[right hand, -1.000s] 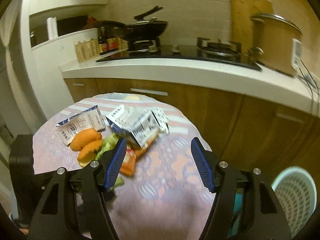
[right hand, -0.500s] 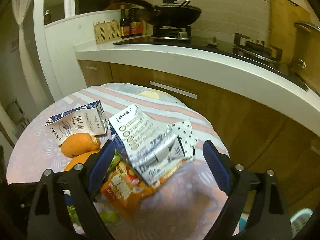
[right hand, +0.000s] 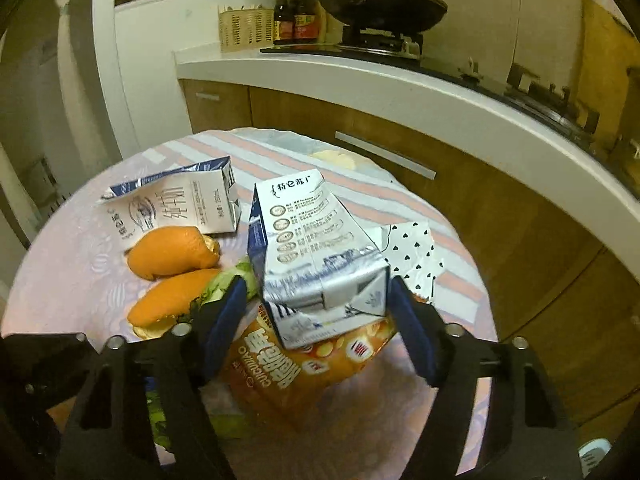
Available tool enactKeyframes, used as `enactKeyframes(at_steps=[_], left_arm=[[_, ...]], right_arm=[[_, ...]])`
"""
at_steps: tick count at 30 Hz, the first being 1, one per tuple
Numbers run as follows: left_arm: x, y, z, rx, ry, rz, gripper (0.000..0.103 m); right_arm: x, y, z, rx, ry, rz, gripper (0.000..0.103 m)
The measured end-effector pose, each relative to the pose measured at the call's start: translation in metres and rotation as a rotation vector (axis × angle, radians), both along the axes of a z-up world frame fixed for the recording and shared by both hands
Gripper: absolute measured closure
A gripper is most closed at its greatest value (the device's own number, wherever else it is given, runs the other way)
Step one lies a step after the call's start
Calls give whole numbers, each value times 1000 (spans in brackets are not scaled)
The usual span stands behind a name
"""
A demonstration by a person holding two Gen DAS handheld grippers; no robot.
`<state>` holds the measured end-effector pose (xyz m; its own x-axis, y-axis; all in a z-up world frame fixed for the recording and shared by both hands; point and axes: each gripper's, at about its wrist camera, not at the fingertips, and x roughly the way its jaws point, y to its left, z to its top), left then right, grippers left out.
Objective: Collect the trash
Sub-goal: 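Grasp the green vegetable stalk with the left tool while the right tool grasps the milk carton, then carry the vegetable stalk and milk carton over the wastebasket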
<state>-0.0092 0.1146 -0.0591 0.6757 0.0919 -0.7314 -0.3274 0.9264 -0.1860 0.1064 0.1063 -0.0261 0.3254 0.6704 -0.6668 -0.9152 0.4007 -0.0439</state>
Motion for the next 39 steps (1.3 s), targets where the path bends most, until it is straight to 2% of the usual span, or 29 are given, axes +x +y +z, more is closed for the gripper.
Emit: enactKeyframes(at_steps=[10,16,18,24,33,39], left_arm=[[1,0,-2,7,2,1,51],[-3,3,-1,3,-3,16,66],[-6,3,-1,-4,-7,11,72],[-10,-10,3,53,-3,5,81],[-30,-16,13,38,-20,10,83],[-42,-14,18,28,-27,29,83]], right_arm=[[9,19,-5,-12,35,-26,40],[11,1,5,60,57,-37,41],[14,-10,11,85,72,-49,41],[14,-48,27,158,98,-79,41],[-7,-125,30,197,109,-149,41],[-41,-159,8,160,115,-151,41]])
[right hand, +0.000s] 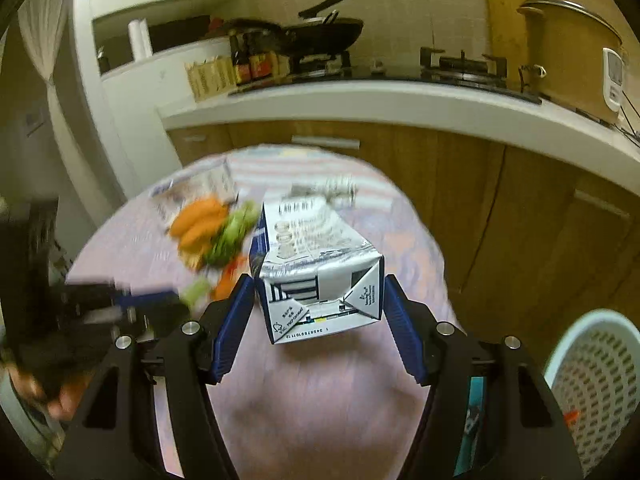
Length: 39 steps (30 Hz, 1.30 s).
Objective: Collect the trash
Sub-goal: 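Carry the vegetable stalk and milk carton over the wastebasket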
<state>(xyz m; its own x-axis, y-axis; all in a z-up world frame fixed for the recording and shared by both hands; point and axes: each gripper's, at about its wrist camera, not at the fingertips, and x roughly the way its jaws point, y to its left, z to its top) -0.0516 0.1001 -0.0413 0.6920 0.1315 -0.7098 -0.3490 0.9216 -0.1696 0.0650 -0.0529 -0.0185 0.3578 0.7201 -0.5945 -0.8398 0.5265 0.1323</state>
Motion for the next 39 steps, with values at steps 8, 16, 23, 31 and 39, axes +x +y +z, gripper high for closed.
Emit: enactKeyframes(at_steps=[8,16,23,31,39], left_arm=[[-20,2,-8,-50,-2,11,83],[-20,1,-12,-53,3,3,83],[-15,-2,-8,-52,-6,-1,83],[-13,-15,21,-22,-80,-20,83],[24,-57,61,5,-175,-125,83]], right_arm=[[-27,4,-32,-107,18,9,32],[-14,32,-30,-149,23,-55,28],[-20,43,-28,-199,-19,-47,44],[-20,5,16,-68,-70,-110,44],[-4,-55,50,-8,-129,-245,44]])
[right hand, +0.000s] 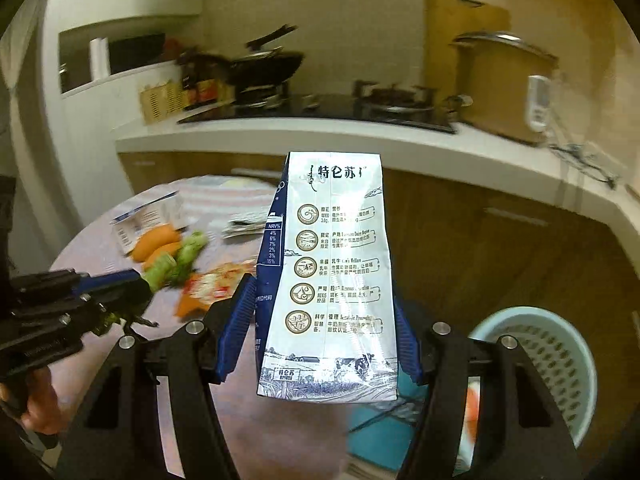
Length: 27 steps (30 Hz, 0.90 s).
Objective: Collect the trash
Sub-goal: 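Carry the vegetable stalk and milk carton over the wastebasket, then open both tools to drop the stalk and carton into the basket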
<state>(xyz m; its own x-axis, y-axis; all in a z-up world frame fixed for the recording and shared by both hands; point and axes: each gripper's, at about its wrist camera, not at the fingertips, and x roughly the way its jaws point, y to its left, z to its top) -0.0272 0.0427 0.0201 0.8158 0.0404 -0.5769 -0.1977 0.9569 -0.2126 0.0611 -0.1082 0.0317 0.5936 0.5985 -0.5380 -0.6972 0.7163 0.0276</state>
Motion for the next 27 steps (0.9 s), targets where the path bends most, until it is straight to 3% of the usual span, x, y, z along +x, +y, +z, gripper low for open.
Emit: enactKeyframes(at_steps=[6,11,19,27], left_arm=[[44,-49,13,10,-25,-118,83],[90,-96,7,-20,-2,-231,83],[148,-161,-13,-47,54,-355,83],[186,-200,-44,-53,133,-408,82]], right_arm=[[20,-58,7,-7,-30,-140,44],[41,-112,1,-11,-3,-260,44],[77,-190,-34,-26,115,-442,44],[103,-228,-73,-55,240,-545,44]])
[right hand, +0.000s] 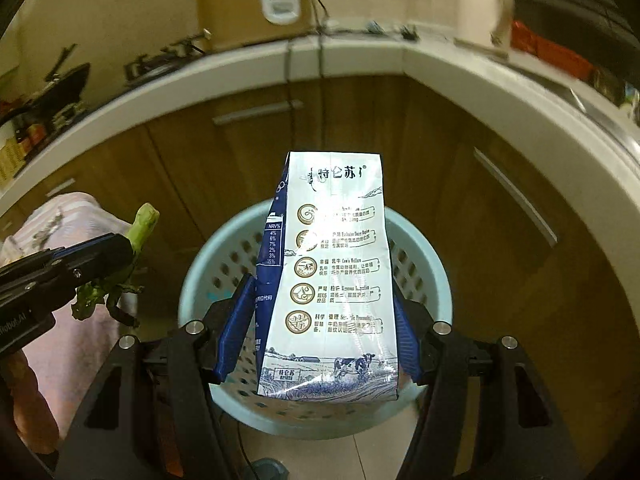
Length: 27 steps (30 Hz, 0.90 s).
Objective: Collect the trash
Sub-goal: 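Open both tools to drop the stalk and carton into the basket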
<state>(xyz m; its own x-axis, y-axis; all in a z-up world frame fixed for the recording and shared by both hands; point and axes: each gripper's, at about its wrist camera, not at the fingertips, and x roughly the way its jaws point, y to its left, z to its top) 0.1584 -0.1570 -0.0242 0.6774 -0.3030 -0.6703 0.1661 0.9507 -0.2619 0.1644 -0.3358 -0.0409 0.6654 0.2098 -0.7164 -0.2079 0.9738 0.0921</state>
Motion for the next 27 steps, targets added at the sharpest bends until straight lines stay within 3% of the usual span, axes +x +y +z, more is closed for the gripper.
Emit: enactKeyframes(at_steps=[5,7,9,11,19,27], left_arm=[[19,-15,-15,-19,52,-17,80],[23,-18,-20,-23,65,-20,72],[24,-18,-21,-26,64,-21,57],[23,-18,-21,-25,58,-22,53],[15,-10,-17,-20,46,-8,52],[-15,23,4,-28,-8,57,52]], right_arm=[[9,-6,-20,-5,72,-29,43],[10,-10,-25,5,94,-37,43],[14,-15,-29,21,114,-43,41],[15,-21,-30,24,117,-55,39],[10,-23,-21,35,92,-50,39],[-9,13,5,48,17,36,39]])
